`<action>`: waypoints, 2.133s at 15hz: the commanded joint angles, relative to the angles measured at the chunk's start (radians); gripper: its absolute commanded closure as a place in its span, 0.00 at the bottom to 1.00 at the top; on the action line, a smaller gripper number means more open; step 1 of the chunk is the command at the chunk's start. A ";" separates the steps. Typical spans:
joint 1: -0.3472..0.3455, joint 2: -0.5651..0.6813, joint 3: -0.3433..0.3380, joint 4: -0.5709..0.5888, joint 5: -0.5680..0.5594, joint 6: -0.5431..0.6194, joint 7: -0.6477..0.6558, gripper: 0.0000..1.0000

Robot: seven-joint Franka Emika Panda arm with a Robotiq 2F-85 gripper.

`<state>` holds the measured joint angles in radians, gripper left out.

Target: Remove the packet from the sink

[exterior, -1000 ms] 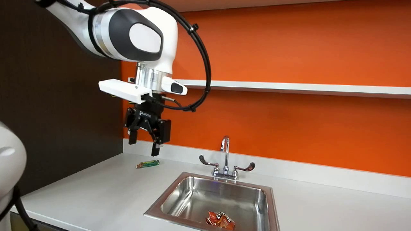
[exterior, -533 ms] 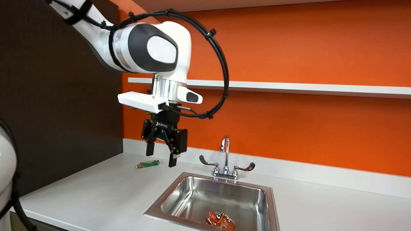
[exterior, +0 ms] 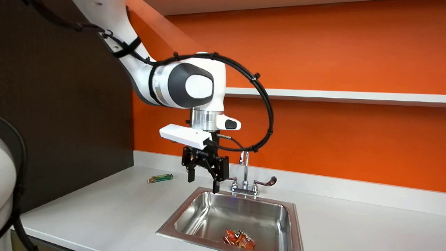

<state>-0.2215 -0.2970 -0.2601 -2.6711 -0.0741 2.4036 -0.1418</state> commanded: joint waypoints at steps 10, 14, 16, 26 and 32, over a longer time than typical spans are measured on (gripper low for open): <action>-0.011 0.495 0.023 0.315 0.332 0.152 -0.288 0.00; -0.045 0.600 0.057 0.402 0.317 0.145 -0.271 0.00; -0.062 0.653 0.074 0.444 0.310 0.145 -0.264 0.00; -0.114 0.859 0.125 0.577 0.266 0.148 -0.232 0.00; -0.114 0.936 0.115 0.639 0.221 0.149 -0.210 0.00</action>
<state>-0.3085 0.6036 -0.1636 -2.0785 0.1911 2.5557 -0.3832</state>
